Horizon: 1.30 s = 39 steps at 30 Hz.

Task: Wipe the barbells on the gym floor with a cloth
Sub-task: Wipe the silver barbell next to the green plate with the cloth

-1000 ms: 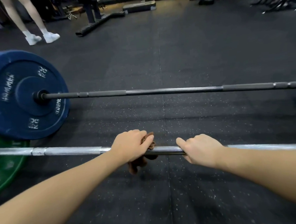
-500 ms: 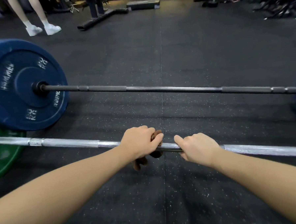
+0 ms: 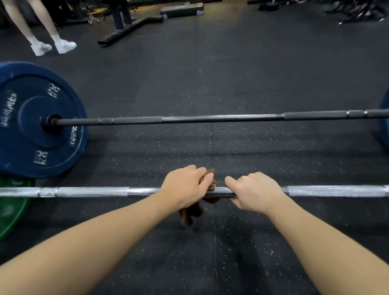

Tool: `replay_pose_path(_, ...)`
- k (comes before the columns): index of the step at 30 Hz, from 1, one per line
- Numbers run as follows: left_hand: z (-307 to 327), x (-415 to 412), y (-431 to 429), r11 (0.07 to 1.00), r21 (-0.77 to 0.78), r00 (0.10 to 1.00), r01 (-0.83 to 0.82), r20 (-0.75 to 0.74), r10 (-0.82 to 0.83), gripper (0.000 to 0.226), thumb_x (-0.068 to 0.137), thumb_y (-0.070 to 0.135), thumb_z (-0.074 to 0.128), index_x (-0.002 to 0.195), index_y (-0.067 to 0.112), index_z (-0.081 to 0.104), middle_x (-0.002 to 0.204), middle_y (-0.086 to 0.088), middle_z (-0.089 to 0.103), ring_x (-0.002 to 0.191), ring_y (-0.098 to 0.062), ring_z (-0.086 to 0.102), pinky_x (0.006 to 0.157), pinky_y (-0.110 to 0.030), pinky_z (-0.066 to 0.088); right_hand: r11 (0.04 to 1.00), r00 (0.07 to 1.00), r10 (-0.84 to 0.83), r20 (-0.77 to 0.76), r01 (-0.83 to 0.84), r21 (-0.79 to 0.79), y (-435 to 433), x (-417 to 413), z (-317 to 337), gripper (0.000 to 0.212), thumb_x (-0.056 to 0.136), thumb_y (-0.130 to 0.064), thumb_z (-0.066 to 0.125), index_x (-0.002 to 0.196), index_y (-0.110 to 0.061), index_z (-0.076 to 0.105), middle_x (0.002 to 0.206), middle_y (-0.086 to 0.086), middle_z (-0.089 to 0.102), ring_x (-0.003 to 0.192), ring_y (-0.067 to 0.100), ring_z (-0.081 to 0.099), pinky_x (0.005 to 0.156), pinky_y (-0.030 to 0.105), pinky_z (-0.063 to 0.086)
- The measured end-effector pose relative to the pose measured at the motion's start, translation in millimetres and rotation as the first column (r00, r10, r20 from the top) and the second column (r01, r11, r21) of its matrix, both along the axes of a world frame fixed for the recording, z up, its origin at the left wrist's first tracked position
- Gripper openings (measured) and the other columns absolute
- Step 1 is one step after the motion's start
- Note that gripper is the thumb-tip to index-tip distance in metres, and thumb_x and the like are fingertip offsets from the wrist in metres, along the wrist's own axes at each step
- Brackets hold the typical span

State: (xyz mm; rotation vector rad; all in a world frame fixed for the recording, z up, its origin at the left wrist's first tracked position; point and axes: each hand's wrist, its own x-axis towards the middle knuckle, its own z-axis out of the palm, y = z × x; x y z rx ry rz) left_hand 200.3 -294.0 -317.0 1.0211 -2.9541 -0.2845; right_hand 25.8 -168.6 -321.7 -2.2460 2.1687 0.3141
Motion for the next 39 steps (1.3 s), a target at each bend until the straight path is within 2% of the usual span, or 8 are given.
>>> replay_pose_path(4,5,33,-21,0.998,0.007,0.997,-0.064,0.053,0.064,0.036,0.106,0.054,0.031,0.086,0.029,0.047,0.089,0.006,0.053,0.088,-0.023,0.059,0.078,-0.038,0.046,1.0,1.0,-0.019,0.001,0.019,-0.009,0,-2,-3,0.03,0.1,-0.044,0.048,0.1,-0.018,0.031,0.089,0.004,0.067,0.069,0.034,0.053,0.062,0.036,0.039)
replay_pose_path(10,-3,61,-48,0.985,-0.066,0.981,-0.161,0.096,0.167,0.039,0.105,0.05,0.034,0.083,0.025,0.056,0.09,0.003,0.062,0.087,-0.026,0.059,0.073,-0.037,0.041,1.0,1.0,-0.013,-0.006,0.013,-0.011,-1,-1,-5,0.027,0.1,-0.044,0.047,0.104,-0.019,0.036,0.089,0.004,0.066,0.071,0.034,0.054,0.063,0.036,0.039)
replay_pose_path(14,-6,48,-42,0.986,-0.069,0.985,-0.15,0.077,0.155,0.04,0.104,0.049,0.035,0.079,0.026,0.056,0.092,0.001,0.067,0.089,-0.028,0.061,0.072,-0.036,0.041,1.0,1.0,-0.01,-0.018,0.01,-0.015,0,0,-5,0.031,0.1,-0.045,0.048,0.1,-0.018,0.031,0.089,0.004,0.067,0.076,0.034,0.062,0.062,0.036,0.037)
replay_pose_path(21,-7,14,-20,0.997,-0.011,0.997,-0.081,0.011,0.081,0.046,0.103,0.051,0.032,0.094,0.026,0.069,0.104,-0.003,0.073,0.099,-0.031,0.065,0.077,-0.036,0.043,1.0,0.999,-0.03,-0.038,0.031,0.004,0,2,-1,0.032,0.1,-0.046,0.045,0.1,-0.019,0.028,0.094,0.002,0.069,0.081,0.032,0.068,0.062,0.036,0.039)
replay_pose_path(27,-6,16,-24,0.996,0.073,0.999,-0.042,0.015,0.041,0.047,0.103,0.054,0.029,0.088,0.027,0.065,0.102,-0.002,0.071,0.094,-0.03,0.063,0.083,-0.039,0.048,0.999,0.998,-0.046,-0.036,0.045,-0.01,0,3,-3,0.03,0.1,-0.046,0.045,0.099,-0.021,0.029,0.093,0.001,0.069,0.078,0.031,0.067,0.061,0.035,0.04)
replay_pose_path(32,9,33,-42,0.992,0.125,0.998,0.015,0.061,-0.023,0.043,0.105,0.052,0.033,0.088,0.027,0.063,0.096,0.003,0.068,0.091,-0.024,0.062,0.075,-0.036,0.043,0.999,0.997,-0.049,-0.055,0.048,-0.022,0,3,-4,0.032,0.1,-0.045,0.047,0.099,-0.018,0.03,0.092,0.002,0.069,0.077,0.032,0.067,0.06,0.035,0.037)
replay_pose_path(36,14,50,-59,0.979,0.184,0.986,-0.09,0.152,0.062,0.044,0.105,0.05,0.039,0.067,0.036,0.056,0.079,0.007,0.062,0.085,-0.024,0.059,0.074,-0.033,0.043,0.998,0.997,-0.054,-0.057,0.052,-0.036,1,3,-8,0.034,0.1,-0.046,0.048,0.099,-0.017,0.03,0.088,0.002,0.068,0.074,0.033,0.064,0.059,0.035,0.036)
replay_pose_path(39,13,47,-58,0.98,0.153,0.977,-0.13,0.188,0.1,0.041,0.102,0.051,0.041,0.074,0.033,0.065,0.082,0.002,0.066,0.086,-0.027,0.061,0.079,-0.033,0.048,0.997,0.996,-0.063,-0.056,0.06,-0.047,1,3,-9,0.035,0.1,-0.046,0.048,0.099,-0.016,0.03,0.085,0.002,0.067,0.065,0.033,0.052,0.058,0.035,0.035)
